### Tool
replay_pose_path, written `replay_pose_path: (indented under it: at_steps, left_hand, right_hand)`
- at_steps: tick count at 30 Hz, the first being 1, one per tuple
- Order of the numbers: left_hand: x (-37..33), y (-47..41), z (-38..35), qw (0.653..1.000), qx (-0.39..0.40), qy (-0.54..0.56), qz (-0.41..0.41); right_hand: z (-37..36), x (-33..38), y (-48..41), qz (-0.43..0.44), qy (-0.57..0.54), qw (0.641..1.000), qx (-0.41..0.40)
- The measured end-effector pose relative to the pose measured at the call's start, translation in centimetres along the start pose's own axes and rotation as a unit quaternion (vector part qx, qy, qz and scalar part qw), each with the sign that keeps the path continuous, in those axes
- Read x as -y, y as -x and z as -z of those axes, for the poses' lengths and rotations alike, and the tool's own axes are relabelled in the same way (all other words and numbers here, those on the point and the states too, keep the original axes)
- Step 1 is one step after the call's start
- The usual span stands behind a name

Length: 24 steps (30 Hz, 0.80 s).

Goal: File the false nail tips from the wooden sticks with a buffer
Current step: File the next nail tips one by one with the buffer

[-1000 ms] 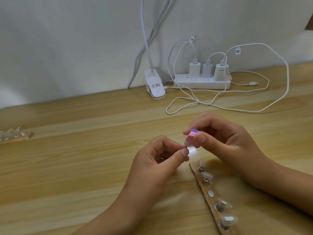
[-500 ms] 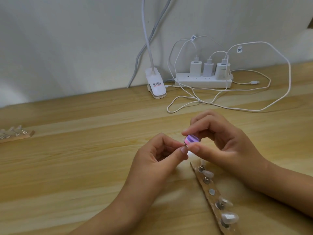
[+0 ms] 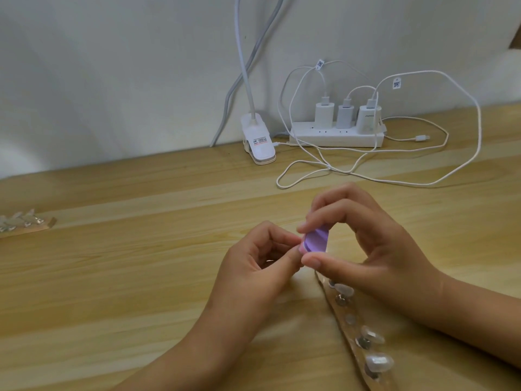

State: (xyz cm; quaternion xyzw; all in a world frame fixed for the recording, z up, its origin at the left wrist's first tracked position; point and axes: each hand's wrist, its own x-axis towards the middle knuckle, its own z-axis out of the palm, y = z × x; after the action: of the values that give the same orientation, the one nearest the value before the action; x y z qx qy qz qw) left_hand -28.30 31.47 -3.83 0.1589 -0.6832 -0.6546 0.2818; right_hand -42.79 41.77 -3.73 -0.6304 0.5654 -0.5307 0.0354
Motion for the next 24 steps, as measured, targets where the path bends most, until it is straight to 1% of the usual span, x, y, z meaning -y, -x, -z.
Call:
replay_pose_path:
  at_steps: [3,6,8,11,15,17,19,21,24]
  left_hand:
    - [0.17,-0.05,0.17,1.000,0.002,-0.013,0.005]
    - [0.05,-0.08,0.02,1.000,0.003,0.001,-0.004]
    - [0.08,-0.09,0.11,1.000,0.002,0.001,-0.004]
    - [0.14,-0.06,0.35,1.000,0.005,-0.010,0.002]
    - [-0.06,0.09,0.10,1.000,0.008,-0.006,-0.001]
    - [0.03,0.07,0.14,1.000,0.007,-0.009,0.002]
    - [0.06,0.07,0.18,1.000,0.007,-0.013,0.003]
    - [-0.02,0.09,0.13,1.000,0.009,-0.014,0.003]
    - [0.08,0.11,0.12,1.000,0.008,-0.020,0.004]
  right_hand:
    - [0.24,-0.03,-0.31,-0.029,-0.003,0.999,-0.015]
    - [0.12,0.20,-0.06,0.020,0.020,1.000,0.001]
    - [0.21,0.08,-0.07,0.021,0.026,0.999,0.006]
    - [0.55,-0.41,-0.34,-0.042,-0.006,0.999,-0.015]
    - [0.26,-0.20,0.00,-0.020,-0.045,0.999,0.013]
    - [0.31,-0.25,-0.14,-0.070,-0.072,0.995,0.005]
    - [0.41,-0.21,-0.32,-0.132,-0.137,0.982,-0.001]
    - [0.49,0.01,-0.36,-0.160,-0.205,0.966,0.005]
    - [0.53,0.08,-0.59,-0.205,-0.239,0.949,0.010]
